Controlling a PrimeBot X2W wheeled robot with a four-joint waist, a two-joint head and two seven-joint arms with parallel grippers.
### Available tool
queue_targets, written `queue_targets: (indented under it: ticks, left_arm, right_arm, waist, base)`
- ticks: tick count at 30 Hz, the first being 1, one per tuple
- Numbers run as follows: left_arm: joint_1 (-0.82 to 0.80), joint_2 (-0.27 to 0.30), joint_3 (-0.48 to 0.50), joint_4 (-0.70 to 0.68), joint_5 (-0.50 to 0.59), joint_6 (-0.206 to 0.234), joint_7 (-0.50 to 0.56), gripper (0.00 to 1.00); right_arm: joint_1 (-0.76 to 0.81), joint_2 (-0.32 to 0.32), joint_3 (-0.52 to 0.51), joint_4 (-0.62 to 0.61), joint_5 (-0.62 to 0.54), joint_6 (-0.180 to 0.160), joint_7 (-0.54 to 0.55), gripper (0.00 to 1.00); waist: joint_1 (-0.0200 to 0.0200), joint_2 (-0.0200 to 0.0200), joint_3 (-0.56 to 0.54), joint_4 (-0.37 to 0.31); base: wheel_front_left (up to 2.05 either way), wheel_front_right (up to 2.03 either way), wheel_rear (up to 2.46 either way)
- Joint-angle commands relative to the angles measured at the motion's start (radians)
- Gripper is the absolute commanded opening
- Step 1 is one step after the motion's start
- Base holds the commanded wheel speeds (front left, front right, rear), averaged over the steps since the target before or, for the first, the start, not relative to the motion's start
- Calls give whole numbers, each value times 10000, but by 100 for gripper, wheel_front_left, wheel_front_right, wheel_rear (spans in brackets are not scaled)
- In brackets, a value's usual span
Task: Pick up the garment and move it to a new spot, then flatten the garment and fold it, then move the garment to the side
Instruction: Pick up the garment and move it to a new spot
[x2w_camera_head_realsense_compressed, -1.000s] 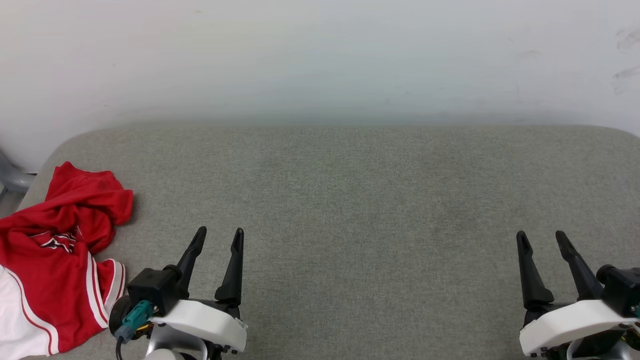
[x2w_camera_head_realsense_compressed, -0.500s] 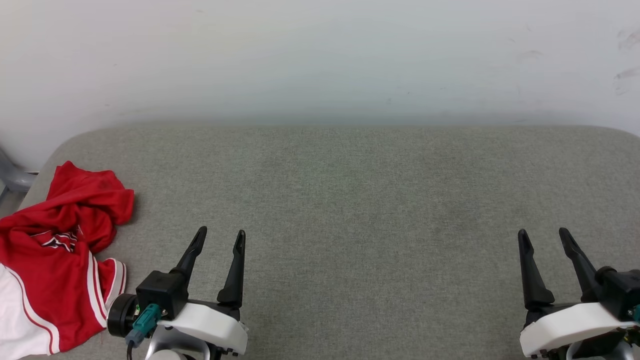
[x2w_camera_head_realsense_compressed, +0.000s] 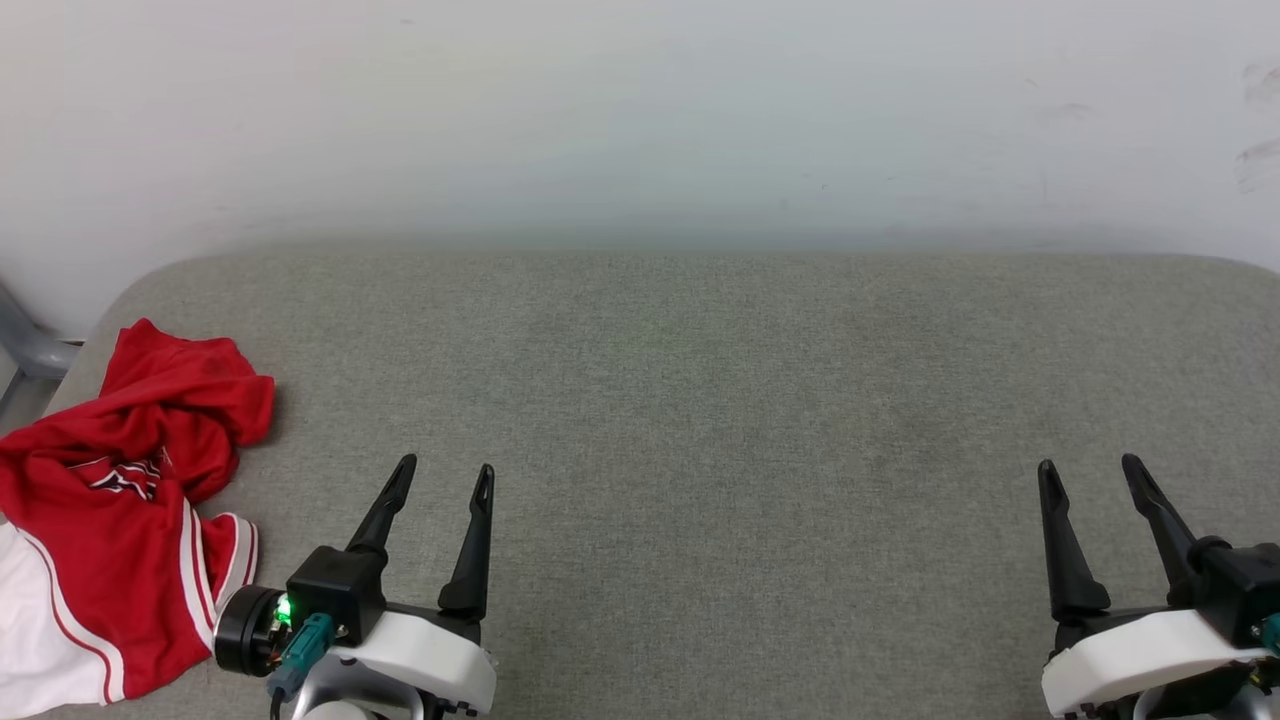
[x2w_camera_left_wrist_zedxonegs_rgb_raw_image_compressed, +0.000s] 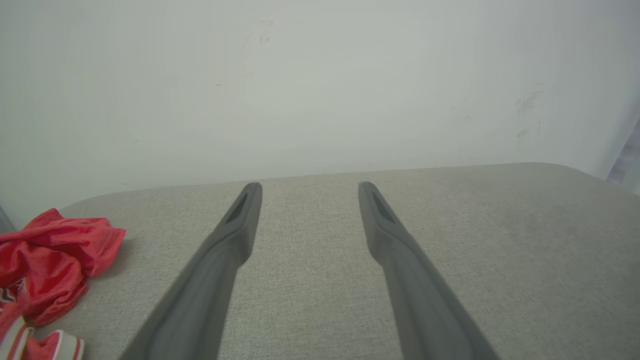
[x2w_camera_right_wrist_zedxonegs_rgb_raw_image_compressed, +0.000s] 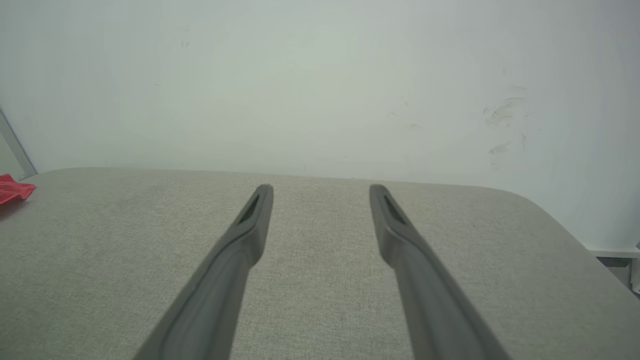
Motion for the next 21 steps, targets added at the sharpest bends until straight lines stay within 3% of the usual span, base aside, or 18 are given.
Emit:
queue_targets:
  ticks: [1,11,21]
  left_arm:
    - [-43,-19,41,18,13,-7,-50,100]
    - [-158,-63,162,184,-281,-26,-39,100]
    - [-206,-95,553,394,-241,119,-39,100]
  right_arm:
    - [44,8,-20,20,57,-3,-40,100]
    - [-69,9,-39,175,372,-3,-150,100]
    - [-94,10,218,-83,344,-3,-41,100]
  waist:
    - [0,0,3,4]
    - [0,0,22,296]
    - [0,0,112,1406]
  base:
    - [0,0,0]
    - [0,0,0]
    - [0,0,0]
